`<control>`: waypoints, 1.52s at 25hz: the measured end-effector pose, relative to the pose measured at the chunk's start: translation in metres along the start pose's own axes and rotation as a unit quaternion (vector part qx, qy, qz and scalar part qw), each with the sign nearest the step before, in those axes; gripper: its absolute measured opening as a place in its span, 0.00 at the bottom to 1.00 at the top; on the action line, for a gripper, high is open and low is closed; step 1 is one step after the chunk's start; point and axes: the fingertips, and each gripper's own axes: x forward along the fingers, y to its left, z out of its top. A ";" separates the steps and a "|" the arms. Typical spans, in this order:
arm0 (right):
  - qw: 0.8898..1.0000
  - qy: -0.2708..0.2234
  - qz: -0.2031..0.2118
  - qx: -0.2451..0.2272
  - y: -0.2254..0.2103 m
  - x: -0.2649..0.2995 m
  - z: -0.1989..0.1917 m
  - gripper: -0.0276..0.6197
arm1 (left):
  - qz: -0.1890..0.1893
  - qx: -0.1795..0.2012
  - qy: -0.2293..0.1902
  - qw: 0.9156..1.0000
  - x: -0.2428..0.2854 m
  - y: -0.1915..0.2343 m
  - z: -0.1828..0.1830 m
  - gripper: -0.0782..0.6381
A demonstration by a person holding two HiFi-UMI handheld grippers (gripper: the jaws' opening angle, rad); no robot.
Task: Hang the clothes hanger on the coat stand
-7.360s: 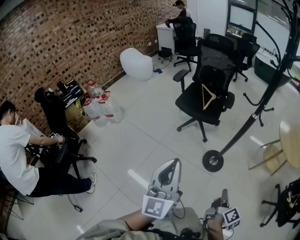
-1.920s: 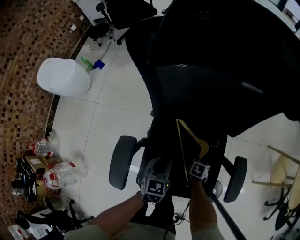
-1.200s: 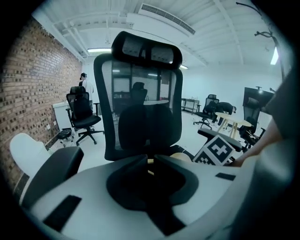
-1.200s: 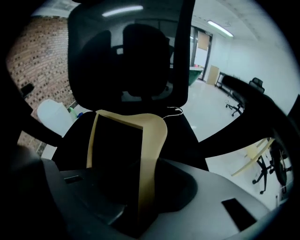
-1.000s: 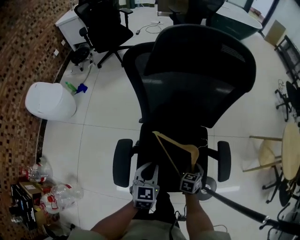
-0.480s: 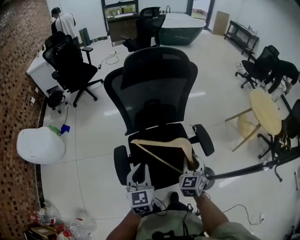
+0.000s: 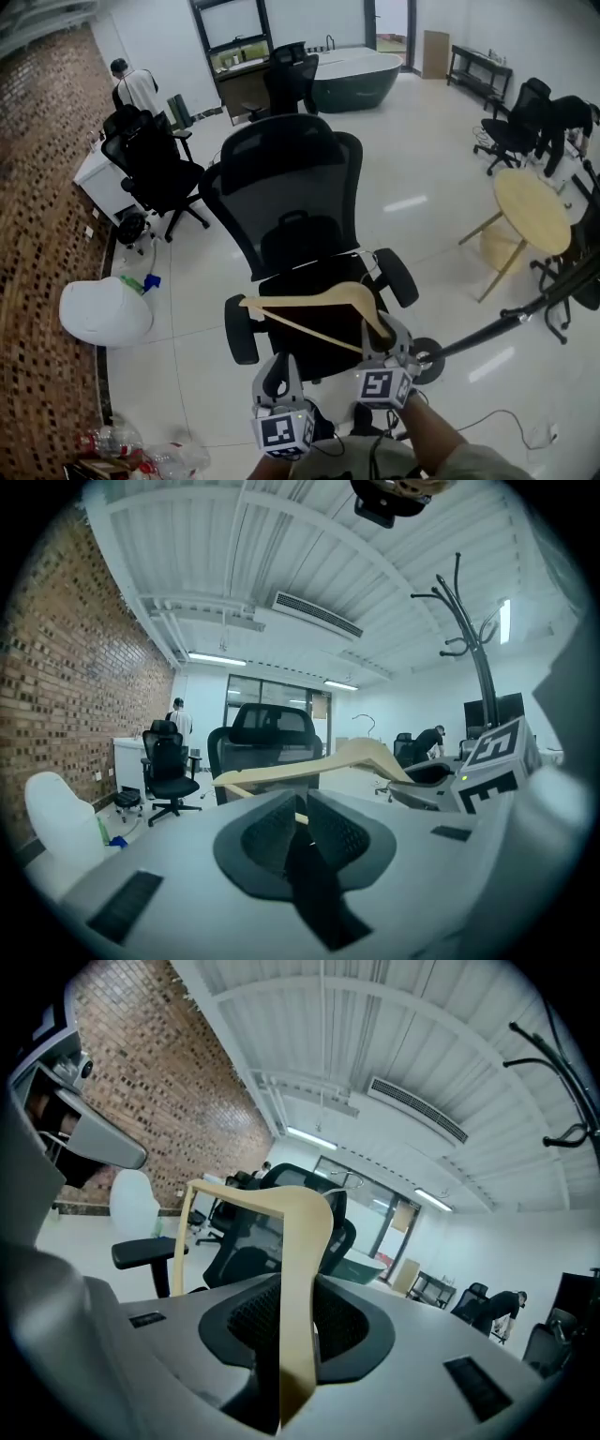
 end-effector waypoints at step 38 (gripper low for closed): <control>0.974 -0.083 -0.180 -0.112 -0.367 -0.599 0.019 0.17 | -0.228 0.065 -0.078 0.968 -0.328 -0.544 0.051 0.17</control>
